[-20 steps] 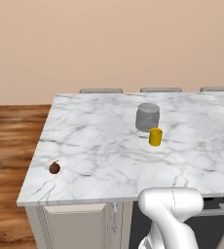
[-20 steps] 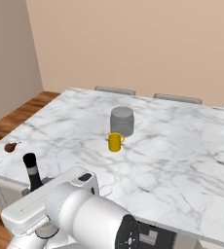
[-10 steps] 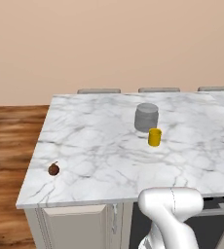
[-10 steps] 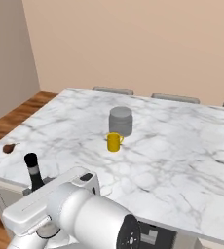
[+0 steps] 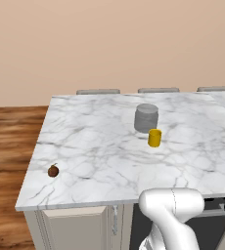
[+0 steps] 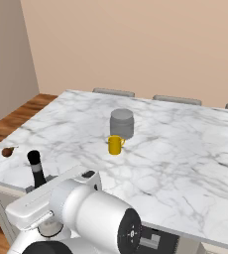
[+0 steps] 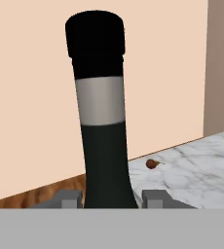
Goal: Open the cabinet directly in front. Then move the wine and the mug to the dining counter with the jar on it.
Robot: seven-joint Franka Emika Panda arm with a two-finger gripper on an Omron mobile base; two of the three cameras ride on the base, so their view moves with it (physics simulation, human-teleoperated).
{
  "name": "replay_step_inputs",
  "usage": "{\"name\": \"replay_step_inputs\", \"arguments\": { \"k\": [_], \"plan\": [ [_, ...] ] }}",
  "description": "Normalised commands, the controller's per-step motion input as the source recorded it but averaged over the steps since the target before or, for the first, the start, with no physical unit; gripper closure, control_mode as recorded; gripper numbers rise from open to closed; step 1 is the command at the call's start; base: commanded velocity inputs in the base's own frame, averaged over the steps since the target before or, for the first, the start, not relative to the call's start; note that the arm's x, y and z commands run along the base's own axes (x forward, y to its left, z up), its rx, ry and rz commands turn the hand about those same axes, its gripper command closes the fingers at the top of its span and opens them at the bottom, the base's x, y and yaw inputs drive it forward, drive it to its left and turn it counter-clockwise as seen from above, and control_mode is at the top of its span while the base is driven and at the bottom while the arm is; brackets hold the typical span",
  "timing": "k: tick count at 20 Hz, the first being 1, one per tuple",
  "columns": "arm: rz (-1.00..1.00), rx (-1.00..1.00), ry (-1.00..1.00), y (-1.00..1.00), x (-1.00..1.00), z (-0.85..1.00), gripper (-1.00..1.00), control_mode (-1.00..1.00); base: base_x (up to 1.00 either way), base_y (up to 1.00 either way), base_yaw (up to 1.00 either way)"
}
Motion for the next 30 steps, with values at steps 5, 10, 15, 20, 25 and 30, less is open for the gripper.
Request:
{"name": "replay_step_inputs", "arguments": {
  "k": [5,10,15,20,25,30],
  "plan": [
    [0.0,0.0,0.0,0.0,0.35,0.07,1.0,-1.0,0.0,0.0,0.0],
    [0.0,0.0,0.0,0.0,0.28,0.21,1.0,-1.0,0.0,0.0,0.0],
    [0.0,0.0,0.0,-0.16,0.27,0.24,1.0,-1.0,0.0,0.0,0.0],
    [0.0,0.0,-0.01,-0.32,0.45,0.12,1.0,-1.0,0.0,0.0,0.0],
    [0.0,0.0,-0.01,-0.3,0.49,0.01,1.0,-1.0,0.0,0.0,0.0],
    [0.0,0.0,-0.06,-0.24,0.51,-0.03,1.0,-1.0,0.0,0.0,0.0]
  ]
}}
